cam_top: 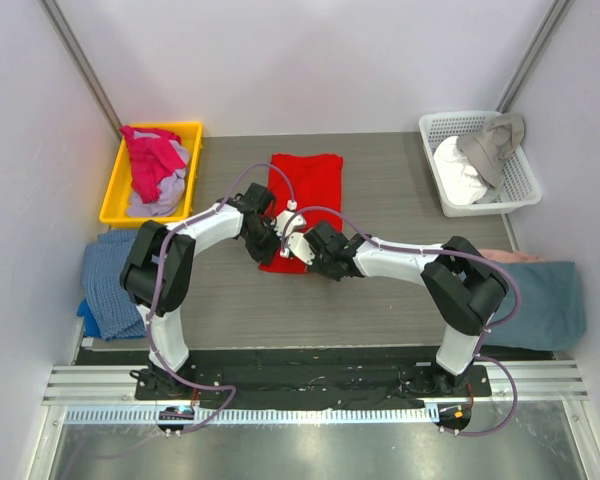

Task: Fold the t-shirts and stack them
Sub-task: Grab one side of the 2/3 rectangular tshirt with both arms, then fold the long partially folded tshirt into a neat square

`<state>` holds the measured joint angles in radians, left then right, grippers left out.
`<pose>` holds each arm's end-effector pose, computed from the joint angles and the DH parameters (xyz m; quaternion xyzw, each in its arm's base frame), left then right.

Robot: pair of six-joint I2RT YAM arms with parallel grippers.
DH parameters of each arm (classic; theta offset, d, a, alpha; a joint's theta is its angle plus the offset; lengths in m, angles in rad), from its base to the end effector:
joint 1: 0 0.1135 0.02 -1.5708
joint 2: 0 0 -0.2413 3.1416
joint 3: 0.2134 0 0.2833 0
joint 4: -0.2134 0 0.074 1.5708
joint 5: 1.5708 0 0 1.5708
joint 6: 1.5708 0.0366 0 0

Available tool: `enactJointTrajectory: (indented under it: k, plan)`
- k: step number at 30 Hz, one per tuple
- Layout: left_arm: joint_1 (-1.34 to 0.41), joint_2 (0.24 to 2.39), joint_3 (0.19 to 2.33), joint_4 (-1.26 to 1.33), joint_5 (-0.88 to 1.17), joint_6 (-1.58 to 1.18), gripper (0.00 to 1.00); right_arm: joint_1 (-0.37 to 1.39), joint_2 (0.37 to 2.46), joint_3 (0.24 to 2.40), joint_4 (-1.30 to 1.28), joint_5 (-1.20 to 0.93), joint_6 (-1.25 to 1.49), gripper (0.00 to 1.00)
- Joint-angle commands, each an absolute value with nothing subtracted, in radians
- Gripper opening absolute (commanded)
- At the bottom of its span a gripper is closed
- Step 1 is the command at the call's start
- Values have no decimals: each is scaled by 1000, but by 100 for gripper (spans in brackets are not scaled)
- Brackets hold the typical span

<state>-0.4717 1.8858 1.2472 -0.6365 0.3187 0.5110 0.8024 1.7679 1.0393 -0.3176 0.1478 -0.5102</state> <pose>0.3373 -0.1849 0.1220 0.4814 0.8500 -0.1541 0.1485 0.2603 0.2616 0.1152 -0.5725 0.7748 -0.0329 0.2662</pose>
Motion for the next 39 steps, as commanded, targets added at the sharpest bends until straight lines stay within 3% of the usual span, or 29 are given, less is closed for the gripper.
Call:
enactJointTrajectory:
  k: [1, 22, 29, 39]
  plan:
    - [-483, 1902, 1200, -779, 321, 546, 0, 807, 1730, 1040, -365, 104, -474, 1]
    - [-542, 1493, 861, -807, 268, 603, 0, 1120, 1421, 940, -569, 49, -434, 1]
    - [-541, 1379, 957, -790, 244, 566, 0, 1118, 1379, 985, -558, 213, -479, 1]
    - [-519, 1387, 1097, -664, 150, 568, 0, 1051, 1388, 1069, -515, 359, -535, 1]
